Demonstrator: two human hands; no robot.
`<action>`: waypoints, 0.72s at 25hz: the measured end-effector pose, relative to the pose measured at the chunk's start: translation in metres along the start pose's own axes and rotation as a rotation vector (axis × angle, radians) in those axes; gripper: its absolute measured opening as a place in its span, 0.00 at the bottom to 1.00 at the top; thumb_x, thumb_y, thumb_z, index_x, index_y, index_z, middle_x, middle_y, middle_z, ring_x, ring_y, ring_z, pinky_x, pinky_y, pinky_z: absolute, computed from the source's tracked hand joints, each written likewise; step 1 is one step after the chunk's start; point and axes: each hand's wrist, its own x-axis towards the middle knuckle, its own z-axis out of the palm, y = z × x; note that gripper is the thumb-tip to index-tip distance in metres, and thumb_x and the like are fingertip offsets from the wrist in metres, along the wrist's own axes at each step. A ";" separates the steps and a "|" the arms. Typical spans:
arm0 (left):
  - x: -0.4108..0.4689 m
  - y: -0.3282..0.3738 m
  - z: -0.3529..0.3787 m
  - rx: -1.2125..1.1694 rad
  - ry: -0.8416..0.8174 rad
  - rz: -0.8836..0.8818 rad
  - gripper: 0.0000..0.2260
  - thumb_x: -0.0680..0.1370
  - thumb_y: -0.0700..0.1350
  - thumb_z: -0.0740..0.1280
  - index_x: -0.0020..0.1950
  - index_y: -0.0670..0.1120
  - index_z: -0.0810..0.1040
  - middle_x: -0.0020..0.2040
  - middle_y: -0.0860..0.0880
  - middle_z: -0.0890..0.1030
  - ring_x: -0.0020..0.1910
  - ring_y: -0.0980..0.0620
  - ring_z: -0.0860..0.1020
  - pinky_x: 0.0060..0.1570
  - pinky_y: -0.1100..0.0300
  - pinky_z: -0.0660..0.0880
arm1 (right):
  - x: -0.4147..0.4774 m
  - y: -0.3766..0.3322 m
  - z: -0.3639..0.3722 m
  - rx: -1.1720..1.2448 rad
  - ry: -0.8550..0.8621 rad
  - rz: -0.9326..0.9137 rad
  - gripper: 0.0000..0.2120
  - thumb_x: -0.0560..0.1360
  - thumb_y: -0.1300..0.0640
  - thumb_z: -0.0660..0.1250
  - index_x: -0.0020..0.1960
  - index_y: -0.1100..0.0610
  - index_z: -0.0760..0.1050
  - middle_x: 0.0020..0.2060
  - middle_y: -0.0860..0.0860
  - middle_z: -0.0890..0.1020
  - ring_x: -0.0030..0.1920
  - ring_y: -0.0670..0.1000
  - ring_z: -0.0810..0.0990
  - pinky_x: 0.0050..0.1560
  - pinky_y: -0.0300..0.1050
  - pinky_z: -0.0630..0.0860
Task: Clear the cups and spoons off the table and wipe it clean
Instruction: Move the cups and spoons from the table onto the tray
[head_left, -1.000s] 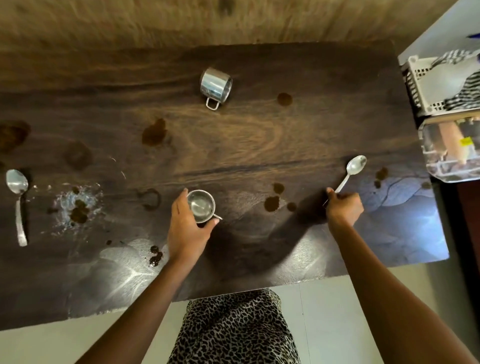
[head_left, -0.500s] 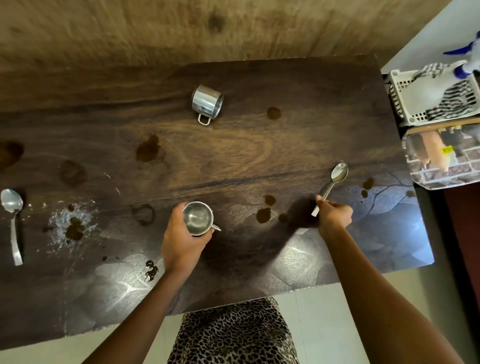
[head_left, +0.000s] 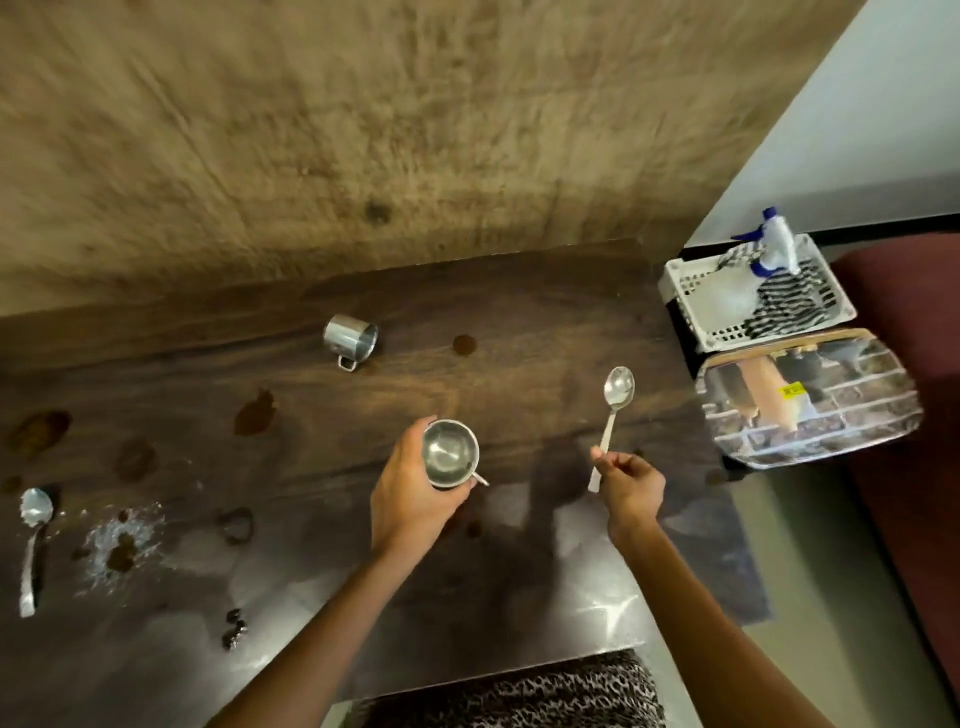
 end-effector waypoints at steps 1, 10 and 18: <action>0.000 0.020 0.016 -0.009 0.022 -0.001 0.34 0.60 0.49 0.80 0.63 0.52 0.70 0.59 0.54 0.77 0.58 0.52 0.76 0.52 0.57 0.73 | 0.012 -0.011 -0.015 0.004 -0.028 -0.009 0.11 0.68 0.60 0.75 0.32 0.56 0.75 0.30 0.51 0.78 0.35 0.51 0.75 0.47 0.50 0.75; -0.031 0.179 0.190 -0.122 0.102 -0.127 0.34 0.60 0.48 0.80 0.62 0.53 0.70 0.57 0.54 0.78 0.57 0.51 0.76 0.52 0.55 0.74 | 0.137 -0.107 -0.198 -0.064 -0.221 -0.141 0.05 0.70 0.65 0.72 0.38 0.63 0.76 0.30 0.51 0.77 0.30 0.46 0.72 0.35 0.39 0.71; -0.030 0.239 0.302 -0.095 -0.007 -0.047 0.33 0.60 0.47 0.80 0.61 0.53 0.70 0.56 0.55 0.78 0.55 0.52 0.77 0.50 0.55 0.75 | 0.265 -0.106 -0.288 -0.190 -0.113 -0.097 0.07 0.73 0.69 0.68 0.38 0.60 0.78 0.31 0.50 0.78 0.32 0.47 0.72 0.40 0.44 0.73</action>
